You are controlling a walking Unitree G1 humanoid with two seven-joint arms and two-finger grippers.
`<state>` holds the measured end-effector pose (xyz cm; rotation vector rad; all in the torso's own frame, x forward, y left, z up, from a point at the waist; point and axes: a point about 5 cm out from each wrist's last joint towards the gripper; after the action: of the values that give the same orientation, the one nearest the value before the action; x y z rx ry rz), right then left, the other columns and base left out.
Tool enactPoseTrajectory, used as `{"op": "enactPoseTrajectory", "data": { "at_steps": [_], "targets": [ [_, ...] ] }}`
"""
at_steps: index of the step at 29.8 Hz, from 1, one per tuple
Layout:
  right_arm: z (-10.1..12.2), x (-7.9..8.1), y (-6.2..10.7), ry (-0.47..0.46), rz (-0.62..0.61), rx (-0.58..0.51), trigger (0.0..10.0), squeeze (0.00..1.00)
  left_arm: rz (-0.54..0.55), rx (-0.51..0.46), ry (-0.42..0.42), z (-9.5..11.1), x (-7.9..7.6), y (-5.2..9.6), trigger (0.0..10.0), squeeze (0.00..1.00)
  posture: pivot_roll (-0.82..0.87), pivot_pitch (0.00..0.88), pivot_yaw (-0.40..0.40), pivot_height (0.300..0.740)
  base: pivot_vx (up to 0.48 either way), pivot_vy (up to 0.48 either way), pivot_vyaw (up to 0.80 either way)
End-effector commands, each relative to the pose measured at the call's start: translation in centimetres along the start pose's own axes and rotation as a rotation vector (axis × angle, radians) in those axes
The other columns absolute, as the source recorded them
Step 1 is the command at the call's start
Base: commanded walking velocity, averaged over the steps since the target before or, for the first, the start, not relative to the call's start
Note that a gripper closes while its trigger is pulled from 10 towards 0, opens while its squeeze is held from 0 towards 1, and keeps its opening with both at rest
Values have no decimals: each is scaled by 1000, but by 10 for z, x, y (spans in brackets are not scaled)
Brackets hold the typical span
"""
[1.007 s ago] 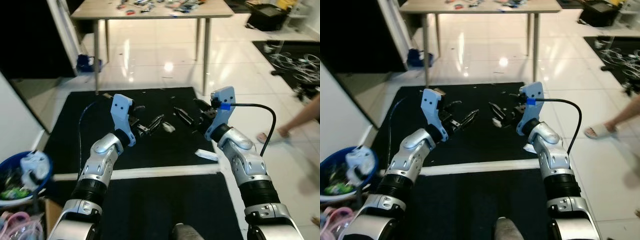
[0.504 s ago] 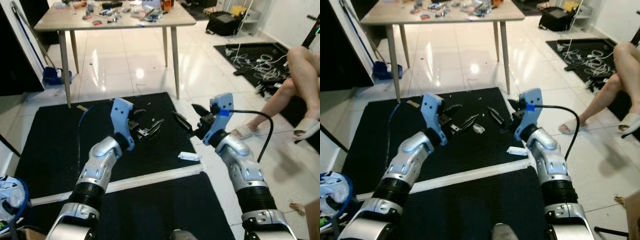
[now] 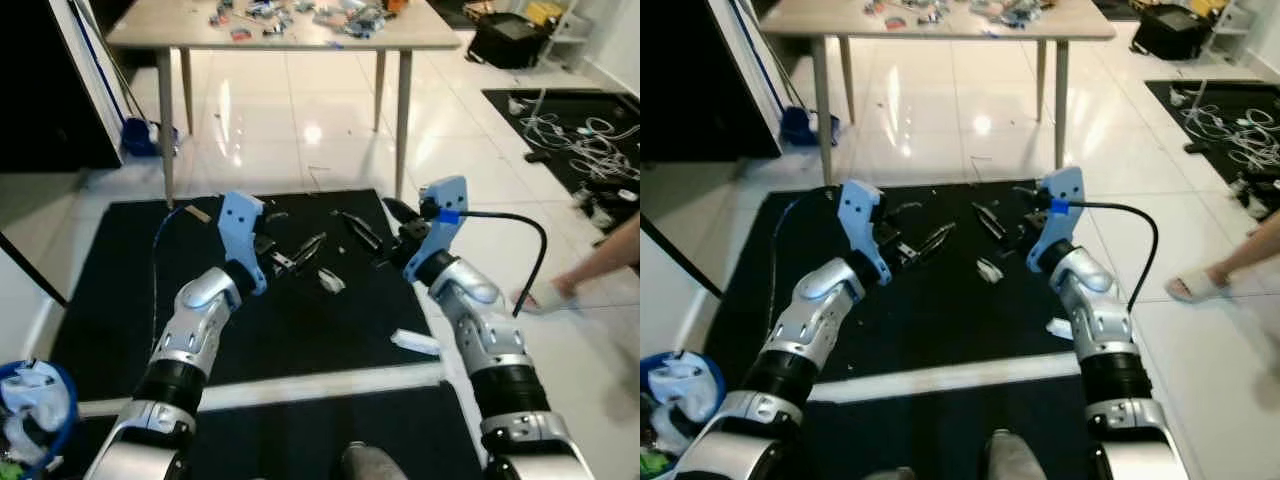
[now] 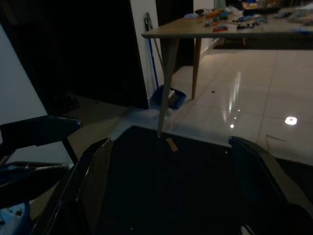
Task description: Picking trash to rubbish bin
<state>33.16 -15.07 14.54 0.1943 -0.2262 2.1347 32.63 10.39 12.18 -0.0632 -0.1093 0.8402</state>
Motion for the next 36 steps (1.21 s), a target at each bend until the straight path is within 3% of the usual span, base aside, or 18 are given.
{"op": "enactPoseTrajectory", "data": {
  "at_steps": [1, 8, 36],
  "targets": [
    [3, -1, 0, 7, 0, -3, 10000, 0, -10, 0, -14, 2, 0, -1, 10000, 0, -90, 0, 26, 740, 480, 0, -650],
    [3, -1, 0, 6, -2, -7, 10000, 0, -10, -2, -17, 2, 0, -1, 10000, 0, -91, 0, 26, 740, 480, 0, -779],
    [4, -1, 0, 22, -3, -16, 10000, 0, -4, -10, -25, 3, 0, -2, 10000, 0, -92, 0, 23, 740, 480, 0, 0]
  ]
}}
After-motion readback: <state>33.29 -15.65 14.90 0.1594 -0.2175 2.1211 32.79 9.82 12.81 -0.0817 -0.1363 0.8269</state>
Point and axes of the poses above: a point about 5 cm out from each wrist's last joint towards the gripper, its own y axis pointing back from the gripper into the wrist, its own z axis along the axis of the wrist's last joint, x = y × z, and after that the axes turned 9 degrees about -y, right-handed
